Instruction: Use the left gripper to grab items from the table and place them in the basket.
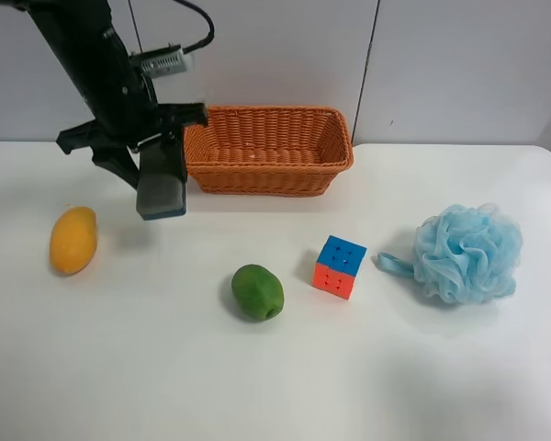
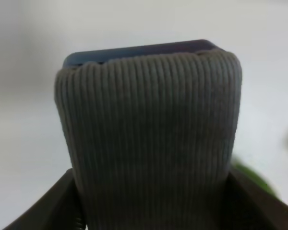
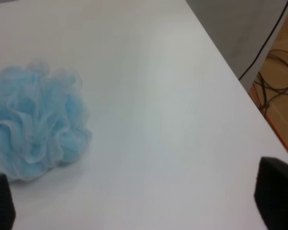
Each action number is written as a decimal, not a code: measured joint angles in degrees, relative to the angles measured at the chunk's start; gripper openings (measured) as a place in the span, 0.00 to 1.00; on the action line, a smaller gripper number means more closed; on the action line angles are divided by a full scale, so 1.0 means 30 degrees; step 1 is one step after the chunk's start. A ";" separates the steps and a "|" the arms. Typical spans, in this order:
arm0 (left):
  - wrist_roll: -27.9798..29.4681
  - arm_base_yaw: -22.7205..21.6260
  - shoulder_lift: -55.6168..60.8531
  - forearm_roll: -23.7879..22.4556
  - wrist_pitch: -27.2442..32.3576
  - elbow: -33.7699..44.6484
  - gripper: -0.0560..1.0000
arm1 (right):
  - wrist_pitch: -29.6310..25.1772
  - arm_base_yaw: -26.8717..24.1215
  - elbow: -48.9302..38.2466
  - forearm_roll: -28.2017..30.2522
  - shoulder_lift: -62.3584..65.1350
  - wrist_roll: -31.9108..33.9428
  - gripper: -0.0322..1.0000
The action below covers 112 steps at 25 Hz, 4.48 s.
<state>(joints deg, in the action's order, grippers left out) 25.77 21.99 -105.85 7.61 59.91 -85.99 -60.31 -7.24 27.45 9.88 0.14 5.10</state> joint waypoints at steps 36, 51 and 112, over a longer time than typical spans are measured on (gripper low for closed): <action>-0.6256 0.0072 -1.1162 0.0850 -0.4717 -1.3736 0.56 | 0.0000 0.0000 0.0000 0.0000 0.0000 0.0000 0.99; -0.6326 0.0072 -1.2213 0.2171 -0.4775 -1.3736 0.88 | 0.0000 0.0000 0.0000 0.0000 0.0000 0.0000 0.99; -1.0052 -0.1305 2.5089 -0.0879 0.1088 1.4915 0.99 | 0.0000 0.0000 0.0000 0.0000 0.0000 0.0000 0.99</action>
<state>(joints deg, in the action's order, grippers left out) -4.38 18.07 -30.58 4.97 63.18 -41.24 -60.31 -7.24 27.45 9.88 0.14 5.10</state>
